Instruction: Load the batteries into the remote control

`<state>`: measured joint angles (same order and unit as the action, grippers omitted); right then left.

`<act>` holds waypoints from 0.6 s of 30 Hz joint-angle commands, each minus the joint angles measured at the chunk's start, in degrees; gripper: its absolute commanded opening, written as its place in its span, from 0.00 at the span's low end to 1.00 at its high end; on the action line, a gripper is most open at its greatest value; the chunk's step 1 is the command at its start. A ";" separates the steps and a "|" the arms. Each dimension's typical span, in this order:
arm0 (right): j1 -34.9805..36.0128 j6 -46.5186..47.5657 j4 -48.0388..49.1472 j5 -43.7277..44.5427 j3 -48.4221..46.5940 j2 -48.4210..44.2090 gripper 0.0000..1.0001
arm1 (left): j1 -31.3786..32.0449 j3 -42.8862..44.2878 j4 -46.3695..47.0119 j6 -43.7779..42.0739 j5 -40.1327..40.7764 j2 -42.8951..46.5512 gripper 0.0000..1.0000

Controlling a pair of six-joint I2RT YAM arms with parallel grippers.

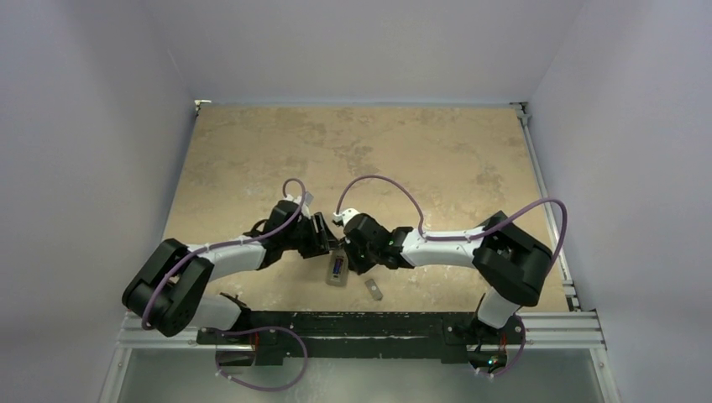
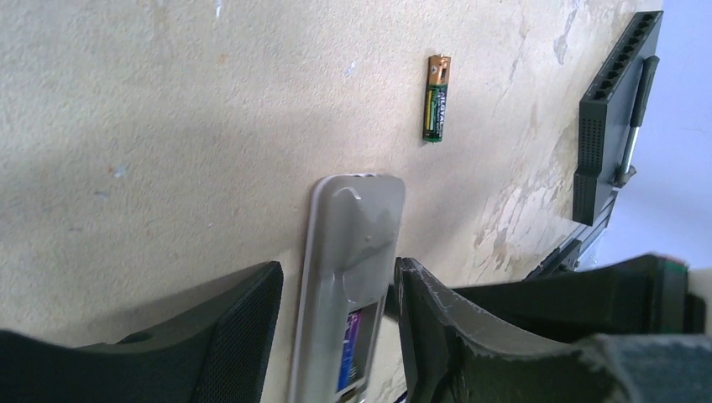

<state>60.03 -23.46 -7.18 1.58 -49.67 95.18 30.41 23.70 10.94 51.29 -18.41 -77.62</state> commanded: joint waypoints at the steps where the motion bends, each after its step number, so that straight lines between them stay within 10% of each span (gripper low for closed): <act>1: 2.28 -1.85 2.17 -3.83 1.47 -1.10 0.00 | 0.25 1.81 0.50 -2.87 0.12 -2.84 0.52; 18: 2.37 -3.60 -5.02 8.96 1.75 -13.72 0.14 | 1.66 3.38 -1.32 -4.43 1.20 -3.39 0.52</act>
<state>62.30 -26.17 -9.80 5.58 -47.00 84.09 31.66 26.70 12.82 49.82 -19.51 -82.08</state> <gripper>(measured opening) 0.099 0.516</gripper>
